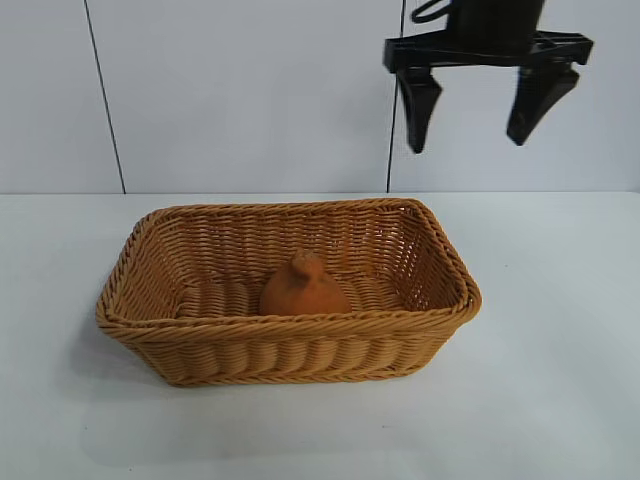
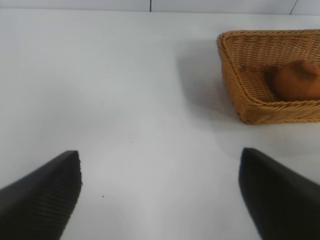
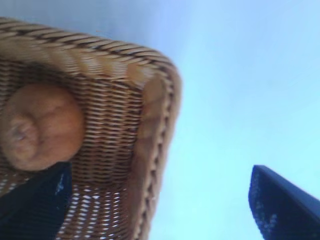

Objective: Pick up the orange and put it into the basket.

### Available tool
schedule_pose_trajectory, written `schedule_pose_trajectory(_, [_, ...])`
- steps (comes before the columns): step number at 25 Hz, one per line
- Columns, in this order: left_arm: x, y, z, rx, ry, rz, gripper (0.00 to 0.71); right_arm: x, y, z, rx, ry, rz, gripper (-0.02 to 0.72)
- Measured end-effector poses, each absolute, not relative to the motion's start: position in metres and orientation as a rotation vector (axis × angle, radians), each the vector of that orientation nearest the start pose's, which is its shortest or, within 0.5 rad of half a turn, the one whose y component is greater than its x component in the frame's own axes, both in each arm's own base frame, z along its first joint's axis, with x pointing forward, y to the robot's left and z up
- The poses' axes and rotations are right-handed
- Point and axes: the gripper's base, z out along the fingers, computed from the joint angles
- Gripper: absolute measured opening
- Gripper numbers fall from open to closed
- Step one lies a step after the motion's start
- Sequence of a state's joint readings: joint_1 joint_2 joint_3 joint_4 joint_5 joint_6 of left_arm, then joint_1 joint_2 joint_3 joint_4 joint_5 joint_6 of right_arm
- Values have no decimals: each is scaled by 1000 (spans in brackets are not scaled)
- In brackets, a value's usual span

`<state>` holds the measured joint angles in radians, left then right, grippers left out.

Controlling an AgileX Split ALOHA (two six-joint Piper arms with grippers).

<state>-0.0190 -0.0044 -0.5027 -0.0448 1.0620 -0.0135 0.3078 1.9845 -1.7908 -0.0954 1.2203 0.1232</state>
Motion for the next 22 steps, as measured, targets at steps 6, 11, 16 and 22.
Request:
schedule_pose_trajectory(6, [-6, -3, 278, 8, 2038, -74, 613, 421, 34, 273, -21, 2887, -106, 661])
schedule_pose_trajectory(11, [-6, -3, 278, 8, 2038, -74, 613, 423, -3, 273, 101, 2889, -112, 661])
schedule_pose_trajectory(16, [-6, -3, 278, 8, 2038, -74, 613, 413, -2, 270, 87, 2919, -74, 661])
schedule_pose_trajectory(22, [-6, -3, 278, 8, 2040, -74, 613, 365, -2, 257, 58, 3032, -82, 661])
